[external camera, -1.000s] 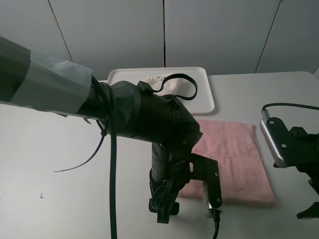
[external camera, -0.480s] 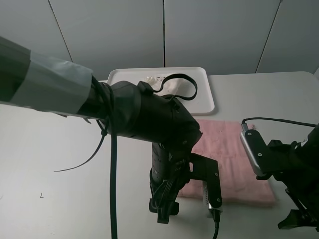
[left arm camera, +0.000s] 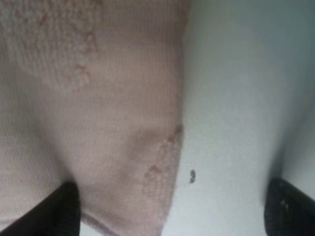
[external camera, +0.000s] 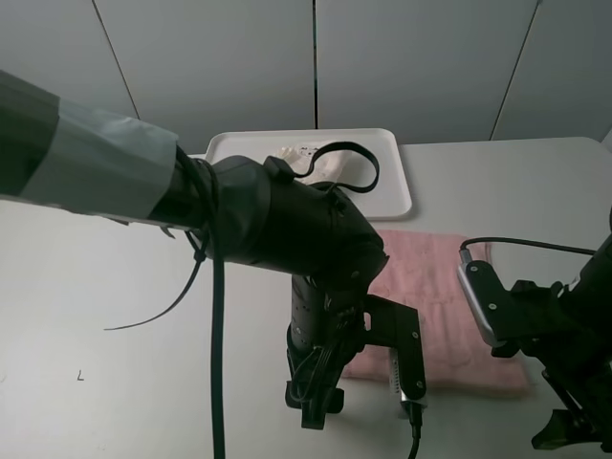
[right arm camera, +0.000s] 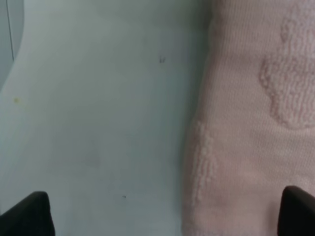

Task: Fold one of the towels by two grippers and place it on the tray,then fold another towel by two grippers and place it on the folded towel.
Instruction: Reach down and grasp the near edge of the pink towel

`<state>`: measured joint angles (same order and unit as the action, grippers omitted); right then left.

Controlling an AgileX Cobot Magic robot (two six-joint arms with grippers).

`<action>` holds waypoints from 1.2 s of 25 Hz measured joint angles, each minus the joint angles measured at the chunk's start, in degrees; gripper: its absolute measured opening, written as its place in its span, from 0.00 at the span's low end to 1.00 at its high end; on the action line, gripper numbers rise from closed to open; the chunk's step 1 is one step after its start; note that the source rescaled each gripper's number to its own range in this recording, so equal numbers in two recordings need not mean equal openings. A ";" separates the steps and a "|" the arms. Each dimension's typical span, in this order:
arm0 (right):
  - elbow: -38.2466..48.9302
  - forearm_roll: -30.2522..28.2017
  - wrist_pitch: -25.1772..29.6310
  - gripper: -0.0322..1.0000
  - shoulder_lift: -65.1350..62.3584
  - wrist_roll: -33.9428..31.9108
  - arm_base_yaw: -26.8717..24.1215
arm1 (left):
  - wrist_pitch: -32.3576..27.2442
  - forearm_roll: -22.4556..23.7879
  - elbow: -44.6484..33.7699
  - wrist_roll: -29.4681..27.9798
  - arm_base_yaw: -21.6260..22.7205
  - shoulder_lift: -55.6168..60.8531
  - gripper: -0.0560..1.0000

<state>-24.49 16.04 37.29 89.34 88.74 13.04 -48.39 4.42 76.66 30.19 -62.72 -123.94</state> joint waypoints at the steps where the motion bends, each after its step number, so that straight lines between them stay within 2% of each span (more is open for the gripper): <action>1: 0.04 0.00 -0.32 0.98 0.00 0.00 0.00 | 0.00 0.00 0.00 0.00 0.00 0.00 0.97; 9: 1.66 0.00 -4.90 0.98 0.00 0.00 0.00 | 0.00 0.00 0.10 0.00 0.00 0.00 0.97; 18: 1.66 0.00 -6.14 0.98 3.60 -0.64 0.00 | 0.00 0.11 0.10 0.00 0.00 -0.04 0.97; 20: 1.66 0.00 -6.51 0.95 3.72 -0.74 0.00 | 0.00 0.11 0.10 0.00 0.00 -0.04 0.97; 22: 1.66 -0.13 -7.45 0.86 3.83 -0.78 0.00 | 0.00 0.11 0.10 0.00 0.00 -0.04 0.97; 23: 1.54 -0.13 -8.33 0.78 3.95 -0.78 0.00 | 0.00 0.11 0.10 0.00 0.00 -0.04 0.97; 28: 1.43 -0.13 -10.89 0.25 4.41 -0.87 0.00 | 0.00 0.11 0.10 -0.37 -0.05 -0.04 0.97; 30: 1.43 -0.13 -11.01 0.11 4.41 -0.87 0.00 | 0.00 0.11 0.10 -1.16 -0.05 -0.04 0.97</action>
<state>-23.07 15.91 26.28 93.75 87.86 13.04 -48.39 4.53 76.76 29.03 -62.77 -123.98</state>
